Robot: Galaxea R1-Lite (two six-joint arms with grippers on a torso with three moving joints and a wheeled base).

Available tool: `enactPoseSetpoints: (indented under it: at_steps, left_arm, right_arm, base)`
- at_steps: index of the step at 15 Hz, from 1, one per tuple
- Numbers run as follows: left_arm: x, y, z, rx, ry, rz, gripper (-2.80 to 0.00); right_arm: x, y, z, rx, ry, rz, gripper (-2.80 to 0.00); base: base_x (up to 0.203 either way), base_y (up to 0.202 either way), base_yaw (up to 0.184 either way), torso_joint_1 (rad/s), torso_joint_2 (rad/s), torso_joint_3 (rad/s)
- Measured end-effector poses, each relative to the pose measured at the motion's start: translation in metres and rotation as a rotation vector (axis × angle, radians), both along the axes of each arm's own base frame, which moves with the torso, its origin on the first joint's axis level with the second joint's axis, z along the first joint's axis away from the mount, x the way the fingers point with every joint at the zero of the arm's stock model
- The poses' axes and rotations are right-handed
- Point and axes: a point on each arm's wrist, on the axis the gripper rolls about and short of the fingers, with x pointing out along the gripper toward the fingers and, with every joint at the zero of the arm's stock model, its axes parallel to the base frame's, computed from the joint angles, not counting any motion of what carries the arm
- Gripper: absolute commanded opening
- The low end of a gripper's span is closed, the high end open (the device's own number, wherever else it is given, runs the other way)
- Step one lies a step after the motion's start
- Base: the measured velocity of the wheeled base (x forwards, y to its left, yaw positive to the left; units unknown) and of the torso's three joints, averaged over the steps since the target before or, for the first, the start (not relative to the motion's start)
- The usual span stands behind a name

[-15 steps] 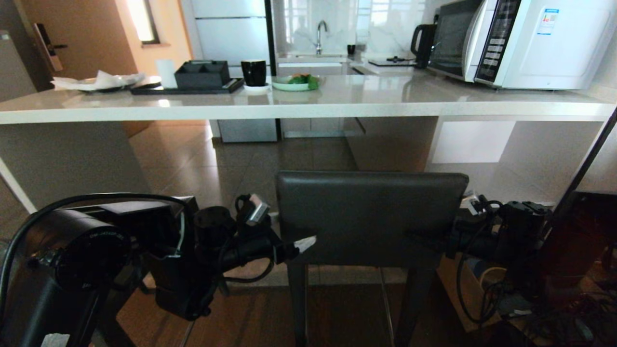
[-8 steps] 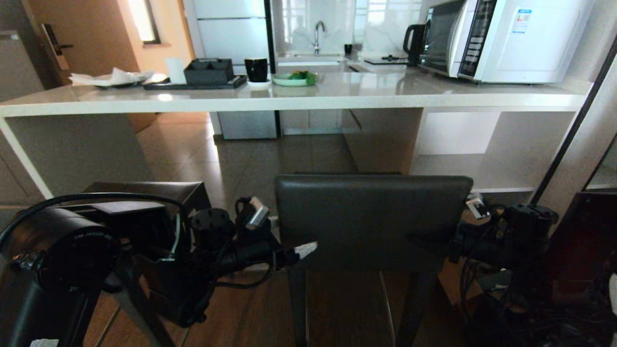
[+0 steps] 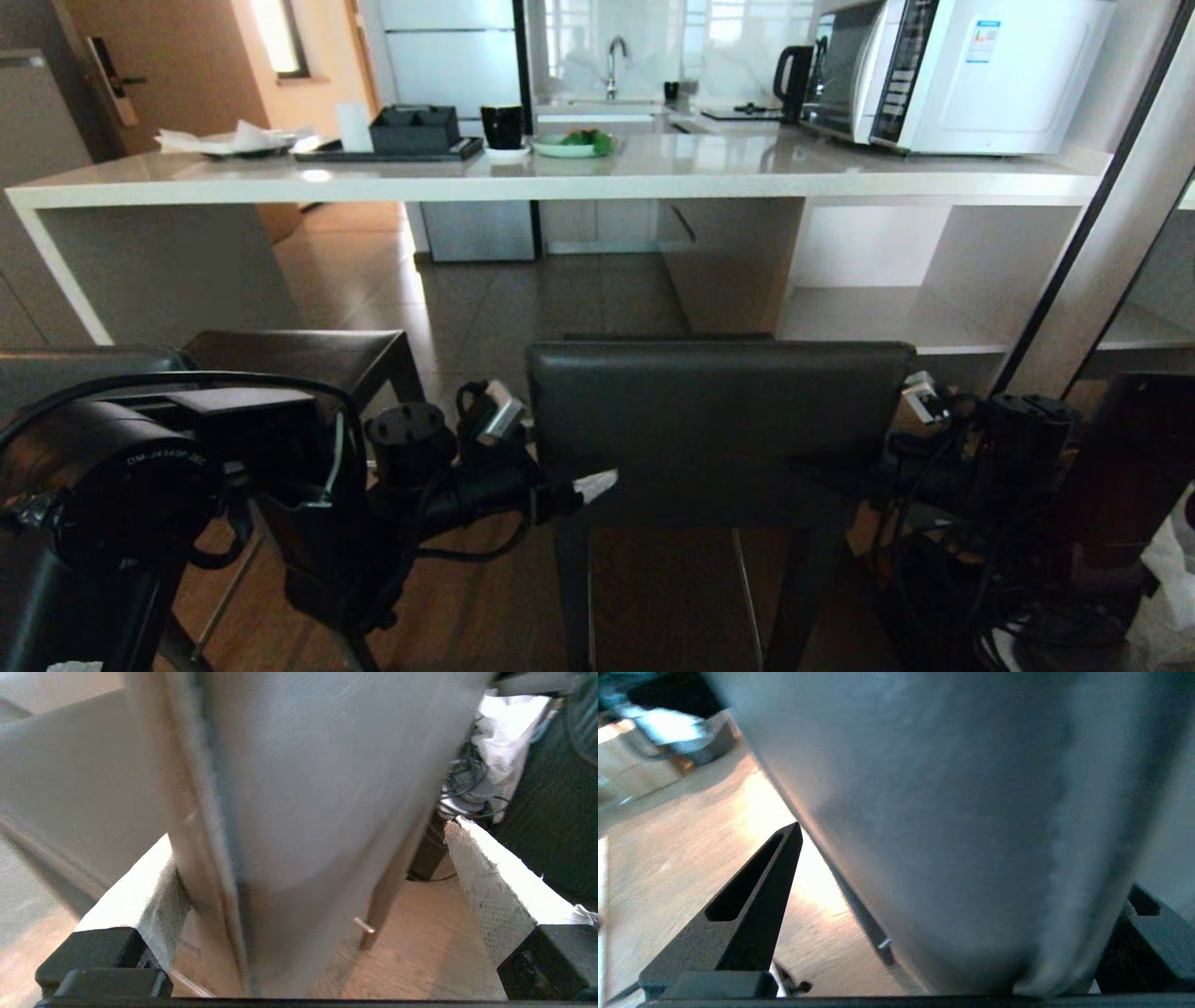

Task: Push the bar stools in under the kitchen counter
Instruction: Pull the gray chair out from under the dining table, then push the gray chair back under the dining table

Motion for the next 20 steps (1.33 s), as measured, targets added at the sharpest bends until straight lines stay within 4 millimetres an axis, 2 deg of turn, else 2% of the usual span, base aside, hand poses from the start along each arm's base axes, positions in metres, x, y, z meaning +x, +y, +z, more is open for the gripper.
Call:
enactPoseSetpoints:
  at_steps: [3, 5, 11, 13, 16, 18, 20]
  left_arm:
    - [0.002, 0.009, 0.002, -0.001, 0.002, 0.024, 0.00]
    - [0.004, 0.021, 0.003, 0.001, 0.004, 0.056, 0.00]
    - [-0.010, 0.055, 0.010, 0.023, 0.044, 0.155, 0.00]
    - [-0.018, 0.065, 0.014, 0.040, 0.048, 0.277, 0.00]
    - [-0.034, 0.075, 0.017, 0.086, 0.061, 0.542, 0.00]
    - [-0.052, 0.082, 0.030, 0.095, 0.048, 0.666, 0.00]
    - [-0.072, 0.093, 0.046, 0.091, 0.026, 0.815, 0.00]
  right_arm:
    - [-0.001, -0.007, 0.005, 0.000, -0.018, -0.017, 0.00]
    - [-0.003, -0.020, 0.006, -0.001, -0.018, -0.054, 0.00]
    - [-0.016, -0.076, 0.005, 0.001, 0.007, -0.221, 0.00]
    - [-0.025, -0.083, 0.006, -0.010, 0.026, -0.319, 0.00]
    - [-0.045, -0.084, 0.008, -0.053, 0.060, -0.598, 0.00]
    - [-0.061, -0.084, 0.023, -0.050, 0.061, -0.716, 0.00]
    - [-0.080, -0.085, 0.045, -0.011, 0.038, -0.806, 0.00]
  base:
    - [0.000, 0.000, 0.000, 0.000, 0.00, 0.000]
    - [0.000, 0.000, 0.000, 0.000, 0.00, 0.000]
    - [0.000, 0.000, 0.000, 0.000, 0.00, 0.000]
    - [0.000, 0.000, 0.000, 0.000, 0.00, 0.000]
    - [0.000, 0.000, 0.000, 0.000, 0.00, 0.000]
    - [0.000, 0.000, 0.000, 0.000, 0.00, 0.000]
    - [0.000, 0.000, 0.000, 0.000, 0.00, 0.000]
